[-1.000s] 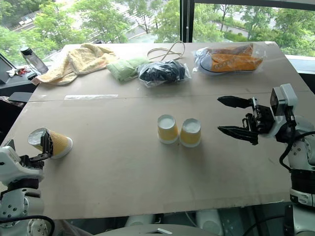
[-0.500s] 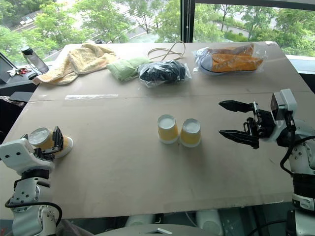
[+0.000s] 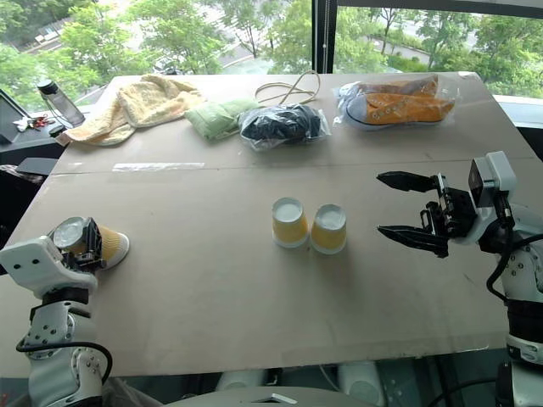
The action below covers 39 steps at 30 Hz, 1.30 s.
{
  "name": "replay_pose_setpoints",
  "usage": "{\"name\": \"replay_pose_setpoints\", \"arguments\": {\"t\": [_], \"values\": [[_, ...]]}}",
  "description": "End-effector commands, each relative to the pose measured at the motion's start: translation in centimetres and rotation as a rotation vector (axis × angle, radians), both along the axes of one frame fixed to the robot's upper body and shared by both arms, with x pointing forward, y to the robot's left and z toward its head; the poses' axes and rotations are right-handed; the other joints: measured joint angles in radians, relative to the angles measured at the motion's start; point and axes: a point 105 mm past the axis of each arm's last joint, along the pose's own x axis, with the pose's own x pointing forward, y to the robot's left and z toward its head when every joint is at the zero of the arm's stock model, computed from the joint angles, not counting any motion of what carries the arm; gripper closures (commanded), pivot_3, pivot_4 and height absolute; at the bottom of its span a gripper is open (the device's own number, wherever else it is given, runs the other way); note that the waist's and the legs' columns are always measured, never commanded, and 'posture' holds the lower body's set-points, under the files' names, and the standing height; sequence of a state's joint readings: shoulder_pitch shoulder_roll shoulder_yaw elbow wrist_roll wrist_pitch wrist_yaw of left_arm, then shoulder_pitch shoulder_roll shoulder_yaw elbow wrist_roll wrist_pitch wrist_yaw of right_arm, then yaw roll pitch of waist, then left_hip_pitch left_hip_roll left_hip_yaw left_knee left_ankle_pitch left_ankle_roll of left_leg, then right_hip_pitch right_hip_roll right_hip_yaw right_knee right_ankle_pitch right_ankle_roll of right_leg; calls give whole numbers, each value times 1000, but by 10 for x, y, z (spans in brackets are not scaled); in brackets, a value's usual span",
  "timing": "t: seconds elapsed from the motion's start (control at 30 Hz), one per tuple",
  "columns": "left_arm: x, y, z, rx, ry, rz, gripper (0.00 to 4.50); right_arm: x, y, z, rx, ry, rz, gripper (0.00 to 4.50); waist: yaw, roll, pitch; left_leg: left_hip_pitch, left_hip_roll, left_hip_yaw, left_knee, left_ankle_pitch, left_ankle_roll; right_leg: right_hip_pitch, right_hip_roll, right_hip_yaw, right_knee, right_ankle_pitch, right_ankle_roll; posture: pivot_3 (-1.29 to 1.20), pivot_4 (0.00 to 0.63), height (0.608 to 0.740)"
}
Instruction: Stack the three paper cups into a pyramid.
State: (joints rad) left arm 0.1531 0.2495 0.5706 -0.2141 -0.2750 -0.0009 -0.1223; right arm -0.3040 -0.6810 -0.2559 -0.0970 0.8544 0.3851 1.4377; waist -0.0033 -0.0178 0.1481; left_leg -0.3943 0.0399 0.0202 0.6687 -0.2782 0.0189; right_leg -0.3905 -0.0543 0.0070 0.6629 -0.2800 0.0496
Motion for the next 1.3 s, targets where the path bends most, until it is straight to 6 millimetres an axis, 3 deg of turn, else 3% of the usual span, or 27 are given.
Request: {"name": "replay_pose_setpoints", "arguments": {"t": [0.03,0.1,0.2,0.33,0.37,0.57,0.77,0.9,1.3], "values": [[10,-8,34,66,-96,-66,2026,-3,-5,9,10,-51,-10,0,2,0,0,0,0,0,0,0,0,0,0,0,0,0,0,0,150,740],[23,-23,52,56,-149,-190,2026,-3,-7,8,12,-49,-18,0,8,0,0,0,0,-1,0,0,0,0,0,-1,0,0,0,0,150,740],[42,-63,82,68,-210,-504,2026,-3,-10,7,16,-42,-40,0,19,0,0,0,0,-1,0,0,0,0,0,-2,0,0,0,0,150,740],[56,-154,112,284,-77,-1100,2026,-2,-16,5,23,-46,-76,0,20,0,0,-2,-2,-2,1,0,0,0,0,-4,0,0,0,0,150,740],[58,-169,119,310,-69,-1190,2026,-3,-16,5,24,-47,-81,0,21,0,0,-2,-2,-2,1,0,0,0,0,-4,0,0,0,0,150,740],[63,-239,122,402,43,-1598,2026,-5,-15,3,29,-64,-113,0,1,1,1,-1,-3,0,0,2,-3,0,3,-1,-1,0,0,0,150,740],[60,-276,110,422,114,-1869,2026,-2,-23,-13,-72,-63,-252,0,-2,1,1,-1,-1,-1,0,2,-3,-1,6,-3,0,0,0,0,150,740],[68,-283,110,438,90,-1896,2026,0,-27,-18,-88,-46,-328,0,-2,1,1,-1,-1,-1,1,2,-2,-1,6,-1,0,0,0,0,150,740],[69,-312,113,436,12,-1991,2026,-8,-27,-19,-102,-47,-369,0,8,1,1,-1,-2,-1,1,1,-2,0,6,0,0,0,0,0,150,740]]}}
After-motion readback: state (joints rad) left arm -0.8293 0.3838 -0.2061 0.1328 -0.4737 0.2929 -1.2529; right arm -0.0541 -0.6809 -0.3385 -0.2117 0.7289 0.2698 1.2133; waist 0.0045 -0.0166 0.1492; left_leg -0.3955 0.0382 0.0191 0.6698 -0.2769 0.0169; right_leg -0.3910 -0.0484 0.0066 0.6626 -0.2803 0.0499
